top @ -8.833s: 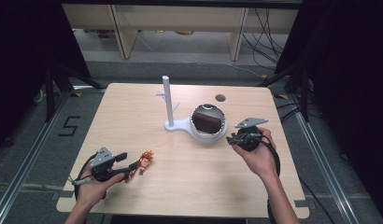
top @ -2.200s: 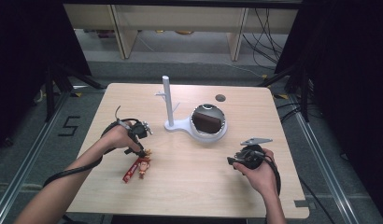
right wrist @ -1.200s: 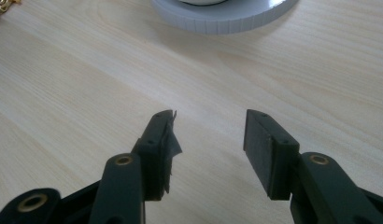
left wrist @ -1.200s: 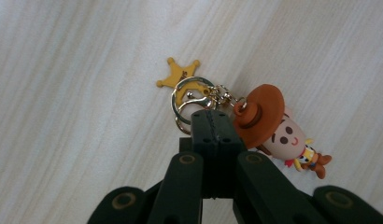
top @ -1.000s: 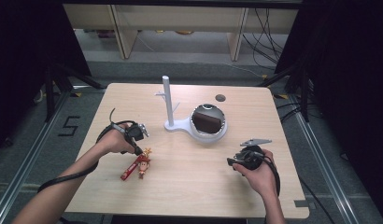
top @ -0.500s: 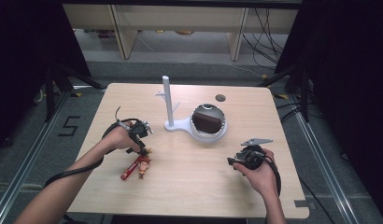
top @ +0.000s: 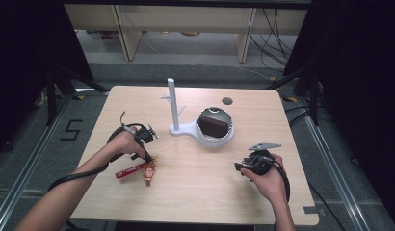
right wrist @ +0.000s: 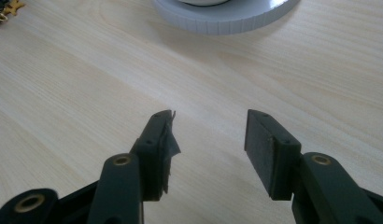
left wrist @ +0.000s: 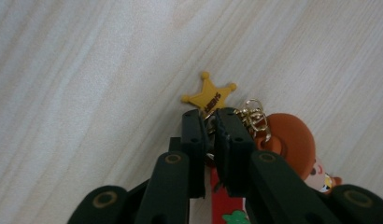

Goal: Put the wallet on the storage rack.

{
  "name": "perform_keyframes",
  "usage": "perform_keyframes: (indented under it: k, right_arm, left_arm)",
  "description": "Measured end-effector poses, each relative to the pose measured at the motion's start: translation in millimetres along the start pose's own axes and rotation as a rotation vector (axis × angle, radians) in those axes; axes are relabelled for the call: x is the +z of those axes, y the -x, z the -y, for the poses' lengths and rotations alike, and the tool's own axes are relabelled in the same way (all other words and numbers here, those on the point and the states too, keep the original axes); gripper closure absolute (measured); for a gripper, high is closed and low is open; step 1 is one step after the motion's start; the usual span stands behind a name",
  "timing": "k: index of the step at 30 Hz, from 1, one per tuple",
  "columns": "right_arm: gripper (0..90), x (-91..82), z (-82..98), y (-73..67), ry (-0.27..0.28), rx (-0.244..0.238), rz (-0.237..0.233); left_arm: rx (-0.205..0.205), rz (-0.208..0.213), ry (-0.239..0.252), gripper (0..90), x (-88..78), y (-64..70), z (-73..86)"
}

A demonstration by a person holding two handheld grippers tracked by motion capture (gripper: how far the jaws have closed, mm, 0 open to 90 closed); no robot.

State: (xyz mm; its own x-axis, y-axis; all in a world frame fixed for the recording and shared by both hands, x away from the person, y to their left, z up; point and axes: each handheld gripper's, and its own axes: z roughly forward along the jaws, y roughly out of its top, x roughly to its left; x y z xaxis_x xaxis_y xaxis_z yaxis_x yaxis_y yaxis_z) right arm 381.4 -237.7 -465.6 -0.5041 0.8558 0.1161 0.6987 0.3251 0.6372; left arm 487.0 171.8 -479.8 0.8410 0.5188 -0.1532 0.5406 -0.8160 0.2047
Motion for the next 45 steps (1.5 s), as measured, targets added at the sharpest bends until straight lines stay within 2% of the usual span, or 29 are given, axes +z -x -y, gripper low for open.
perform_keyframes:
  k: [2,6,9,10,11,12,14,16,18,22,23,25,26,30,35,36,38,40,41,42,45]
  right_arm:
    - [52.7,0.2,0.7,-0.4,0.013,0.014,-0.006]
    - [52.7,0.9,1.1,1.1,0.019,0.003,-0.008]
    - [52.7,0.6,1.0,0.4,0.020,0.004,-0.009]
    - [52.7,0.2,0.9,0.4,0.021,0.004,-0.009]
    - [52.7,0.2,0.9,0.4,0.021,0.004,-0.009]
    - [52.7,-1.2,0.5,0.7,0.010,0.001,0.000]
    - [52.7,-1.4,0.9,0.6,0.018,0.011,0.005]
    - [52.7,-1.5,1.3,-1.0,0.012,0.045,-0.005]
    - [52.7,-1.5,1.2,0.9,0.017,0.026,0.003]
    - [52.8,-1.3,1.3,-0.1,0.012,0.035,0.002]
    - [52.7,0.2,1.3,1.3,0.025,0.014,0.003]
    - [52.8,-1.2,0.6,0.4,0.003,0.013,0.002]
    - [52.8,-0.1,1.1,0.2,0.018,0.017,-0.002]
    - [52.7,0.1,1.3,0.2,0.015,0.017,-0.002]
    - [52.7,0.3,1.1,-0.3,0.016,0.018,-0.001]
    - [52.7,1.2,1.6,0.7,0.023,0.000,0.002]
    - [52.7,0.7,1.4,0.3,0.018,0.006,0.001]
    - [52.7,1.2,1.6,0.7,0.025,0.001,0.003]
    - [52.7,0.1,1.1,-0.2,0.015,0.016,0.000]
    - [52.7,0.1,1.2,-0.1,0.017,0.016,0.000]
    - [52.7,0.2,1.3,0.0,0.016,0.016,0.001]
  left_arm:
    - [0.014,-0.027,-0.006,84.7,-0.3,4.6,-0.6]
    - [0.016,-0.080,0.009,86.6,0.7,14.4,-1.8]
    - [0.013,-0.094,0.017,87.2,0.7,16.4,-1.6]
    - [0.003,-0.111,0.041,88.1,-1.4,16.7,-0.8]
    - [0.003,-0.111,0.041,88.5,-1.4,16.7,-0.8]
    - [0.021,-0.119,0.030,88.6,-4.1,15.4,-0.4]
    - [0.022,-0.134,0.038,88.7,-6.7,15.5,2.7]
    - [0.030,-0.136,0.029,88.7,-7.8,15.0,4.0]
    - [0.017,-0.138,0.044,88.7,-9.5,15.2,7.6]
    - [0.015,-0.138,0.051,88.8,-12.3,15.4,10.5]
    - [0.018,-0.137,0.050,88.8,-13.7,15.3,11.4]
    - [0.018,-0.140,0.060,88.8,-17.6,14.9,13.7]
    - [0.010,-0.143,0.073,88.8,-18.7,15.4,14.6]
    - [0.020,-0.149,0.084,88.8,-25.1,16.9,16.5]
    - [0.021,-0.165,0.133,88.9,-39.6,21.5,17.7]
    - [0.022,-0.171,0.144,88.9,-42.7,22.3,17.7]
    - [0.037,-0.185,0.172,88.9,-51.8,23.2,17.4]
    - [0.042,-0.189,0.179,88.9,-54.4,23.4,17.3]
    - [0.026,-0.186,0.189,88.9,-56.1,24.8,17.5]
    - [0.043,-0.203,0.202,88.9,-61.5,24.3,17.1]
    - [0.043,-0.214,0.228,88.9,-69.4,24.4,16.6]
